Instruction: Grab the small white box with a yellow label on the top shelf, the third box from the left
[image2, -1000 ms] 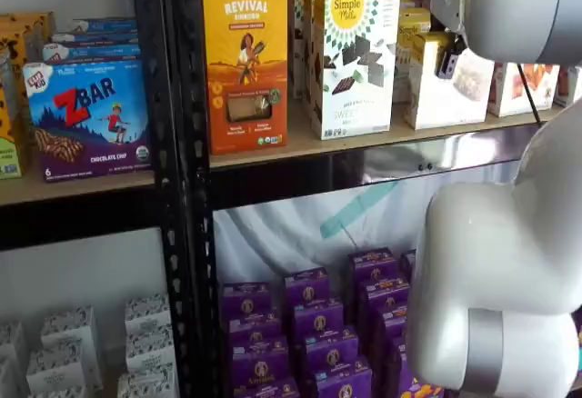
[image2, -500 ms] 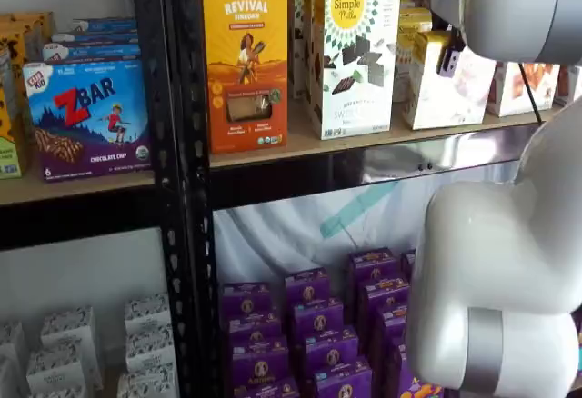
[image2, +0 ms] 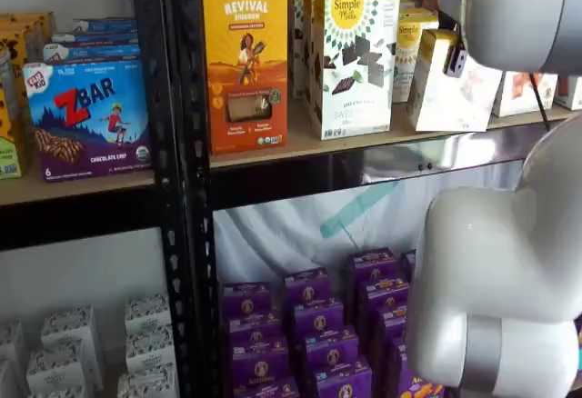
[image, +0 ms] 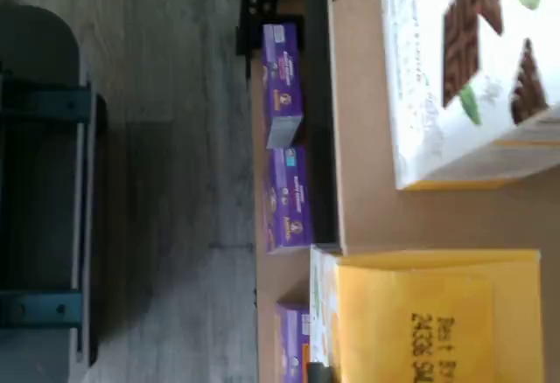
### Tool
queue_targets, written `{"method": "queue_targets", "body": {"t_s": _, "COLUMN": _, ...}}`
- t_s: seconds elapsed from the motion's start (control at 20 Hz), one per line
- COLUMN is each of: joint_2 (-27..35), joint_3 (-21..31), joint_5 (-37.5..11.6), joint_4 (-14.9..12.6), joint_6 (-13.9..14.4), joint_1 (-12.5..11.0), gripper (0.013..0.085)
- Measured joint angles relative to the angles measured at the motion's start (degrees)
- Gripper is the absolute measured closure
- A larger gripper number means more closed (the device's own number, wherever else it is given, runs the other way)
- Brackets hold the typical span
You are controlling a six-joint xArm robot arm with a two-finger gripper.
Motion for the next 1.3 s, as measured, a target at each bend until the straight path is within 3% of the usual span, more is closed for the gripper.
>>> {"method": "queue_targets", "body": {"t_s": 0.45, "joint_2": -4.91, "joint_3": 2.67, "joint_5": 3.91, "joint_4": 0.40, "joint_6": -0.49, "joint_1": -1.19, "gripper": 0.0610}}
{"method": "queue_targets", "body": {"t_s": 0.55, "joint_2": -5.79, "joint_3": 3.16, "joint_5": 4.49, "joint_4": 0.75, "joint_6": -0.59, "joint_1": -1.50, "gripper": 0.0650}}
{"method": "queue_targets", "body": {"t_s": 1.3, "joint_2": -12.10, "joint_3": 6.64, "joint_5": 9.55, "joint_4": -0.46, "joint_6": -1.61, "joint_1": -2.87, "gripper": 0.0650}}
